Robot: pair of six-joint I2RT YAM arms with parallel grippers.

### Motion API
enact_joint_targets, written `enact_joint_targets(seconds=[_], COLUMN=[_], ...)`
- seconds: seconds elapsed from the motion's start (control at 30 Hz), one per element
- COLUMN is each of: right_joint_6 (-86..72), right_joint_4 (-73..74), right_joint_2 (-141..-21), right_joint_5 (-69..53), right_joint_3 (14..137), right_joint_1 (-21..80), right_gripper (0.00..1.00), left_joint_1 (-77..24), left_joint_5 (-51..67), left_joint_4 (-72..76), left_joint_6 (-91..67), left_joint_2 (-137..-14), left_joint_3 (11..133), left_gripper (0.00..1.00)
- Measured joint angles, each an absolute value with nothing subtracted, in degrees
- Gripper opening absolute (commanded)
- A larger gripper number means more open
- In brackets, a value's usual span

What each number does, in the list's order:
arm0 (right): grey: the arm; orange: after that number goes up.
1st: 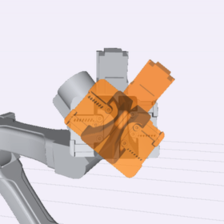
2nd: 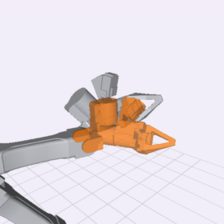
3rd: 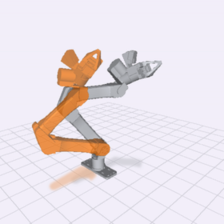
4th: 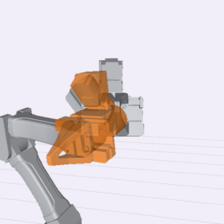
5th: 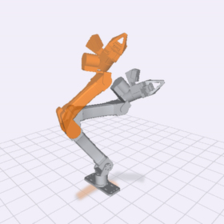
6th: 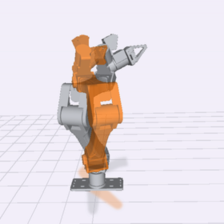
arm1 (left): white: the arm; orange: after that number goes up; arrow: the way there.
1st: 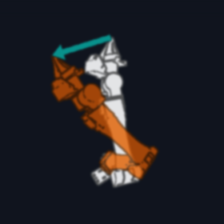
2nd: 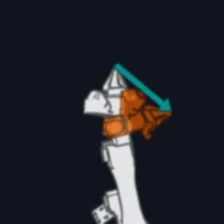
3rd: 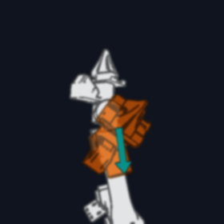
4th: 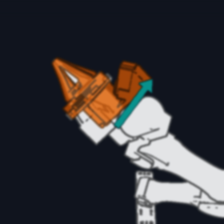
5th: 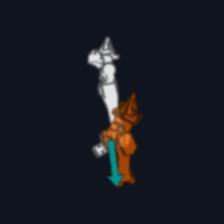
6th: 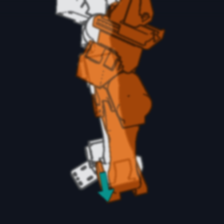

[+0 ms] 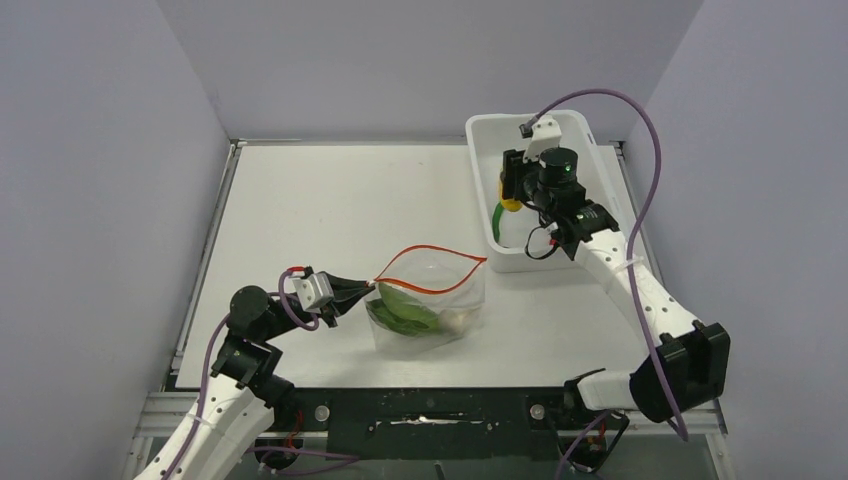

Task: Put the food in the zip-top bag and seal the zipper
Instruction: Pick up the fake fruit from the bin.

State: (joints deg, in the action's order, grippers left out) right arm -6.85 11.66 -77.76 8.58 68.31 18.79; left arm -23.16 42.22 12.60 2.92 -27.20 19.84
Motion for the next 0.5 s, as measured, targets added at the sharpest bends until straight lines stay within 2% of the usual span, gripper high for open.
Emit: enact_joint_targets(seconds=[0.37, 0.5], right_joint_6=[-2.4, -1.0], right_joint_4=[13.1, 12.3], right_joint_2=[-64.3, -59.7], right_joint_5=[-4.4, -12.1], right_joint_3=[66.3, 62.3], right_joint_1=[25.8, 26.4], right_gripper=[0.45, 0.42], left_joint_1=[-23.2, -23.3], left_joint_5=[42.3, 42.6], left_joint_4=[12.6, 12.6], left_joint_6=[2.5, 2.2], left_joint_2=[-27.1, -27.1], left_joint_3=[19.8, 19.8], left_gripper=[0.0, 0.0])
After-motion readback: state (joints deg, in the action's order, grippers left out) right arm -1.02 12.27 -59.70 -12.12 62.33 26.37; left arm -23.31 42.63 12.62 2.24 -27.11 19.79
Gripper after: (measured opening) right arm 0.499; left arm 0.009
